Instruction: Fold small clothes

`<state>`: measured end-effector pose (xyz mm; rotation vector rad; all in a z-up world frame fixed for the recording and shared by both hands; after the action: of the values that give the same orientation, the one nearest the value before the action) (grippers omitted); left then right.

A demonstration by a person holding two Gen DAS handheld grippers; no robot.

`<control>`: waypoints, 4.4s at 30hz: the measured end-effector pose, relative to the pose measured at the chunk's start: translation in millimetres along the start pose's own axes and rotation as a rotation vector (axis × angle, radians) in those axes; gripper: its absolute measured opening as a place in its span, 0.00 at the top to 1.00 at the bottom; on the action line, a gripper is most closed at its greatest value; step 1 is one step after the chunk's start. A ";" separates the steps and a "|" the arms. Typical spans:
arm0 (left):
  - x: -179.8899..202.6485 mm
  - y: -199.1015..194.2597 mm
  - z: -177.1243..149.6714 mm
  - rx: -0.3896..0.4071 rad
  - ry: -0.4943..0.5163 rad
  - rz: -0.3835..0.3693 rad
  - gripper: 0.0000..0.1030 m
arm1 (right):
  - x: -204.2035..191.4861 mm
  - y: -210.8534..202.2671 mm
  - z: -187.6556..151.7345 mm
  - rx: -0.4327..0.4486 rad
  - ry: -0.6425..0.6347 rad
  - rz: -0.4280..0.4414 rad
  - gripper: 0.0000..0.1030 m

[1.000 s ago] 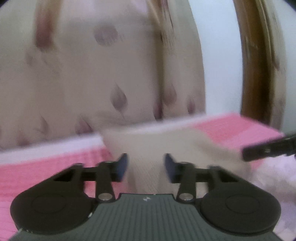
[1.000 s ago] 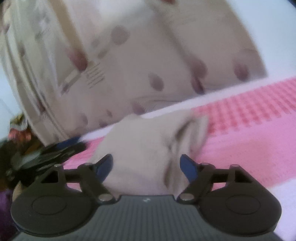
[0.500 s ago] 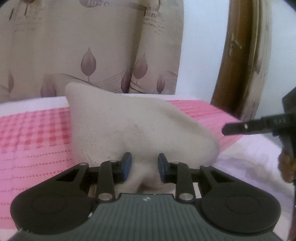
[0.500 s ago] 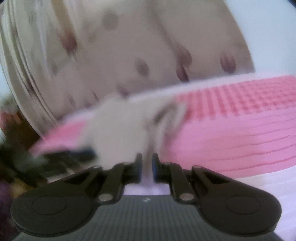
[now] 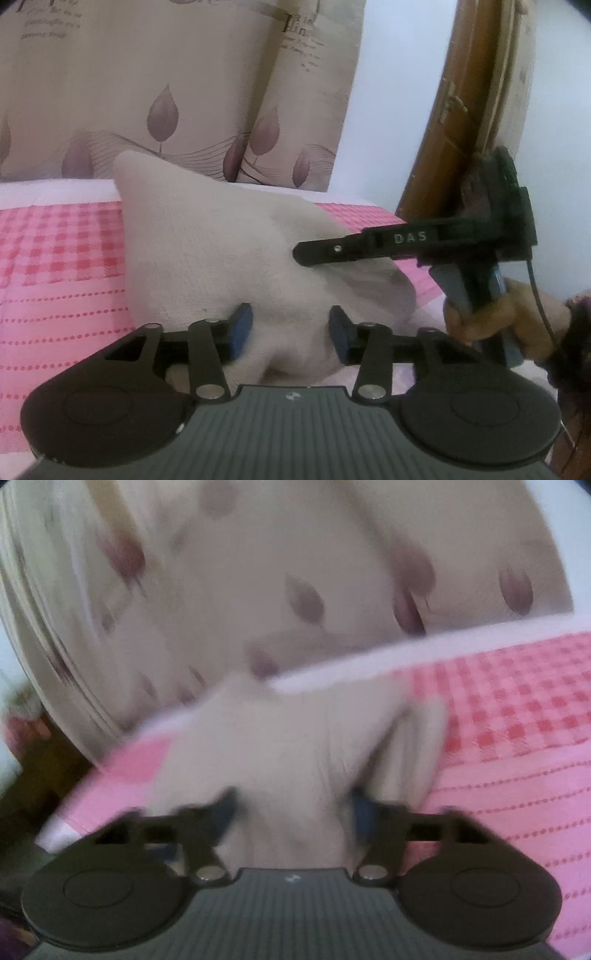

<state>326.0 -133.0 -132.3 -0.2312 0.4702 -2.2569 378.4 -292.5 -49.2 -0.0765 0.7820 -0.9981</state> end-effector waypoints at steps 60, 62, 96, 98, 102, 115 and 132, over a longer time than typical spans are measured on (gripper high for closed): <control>32.2 8.5 -2.7 -0.038 0.140 -0.054 0.04 | -16.0 -10.6 -16.2 0.180 -0.358 -0.181 0.72; 32.7 8.4 -2.8 -0.041 0.146 -0.050 0.04 | -15.3 -9.6 -15.6 0.182 -0.363 -0.185 0.72; -79.7 7.0 25.9 -0.113 -0.230 -0.107 0.04 | 43.2 -1.1 11.4 -0.068 0.166 0.092 0.00; -88.6 26.2 19.6 -0.146 -0.264 -0.135 0.07 | 46.4 3.1 15.1 -0.078 0.174 0.103 0.00; -96.6 52.3 13.7 -0.147 -0.324 -0.215 0.13 | 43.0 15.3 21.5 -0.108 0.129 0.090 0.00; -93.4 47.6 24.1 -0.081 -0.298 -0.189 0.45 | 25.5 27.3 21.0 -0.081 0.167 0.151 0.47; -88.8 -104.9 46.4 -0.029 -0.246 -0.054 0.45 | -97.4 -25.9 -5.5 -0.020 0.158 0.305 0.48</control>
<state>327.8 -14.5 -48.7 -0.5348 0.3695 -2.2366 327.1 -229.9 11.2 0.1035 0.9169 -0.7120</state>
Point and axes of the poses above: each gripper's, at about its wrist camera, not at the fingertips, and y roughly the way its jaws point, x to its right, z to its top, the point moved 9 cm from there along y, roughly the way its jaws point, and after that the axes turned 12 degrees about y, right-handed, at the moved point
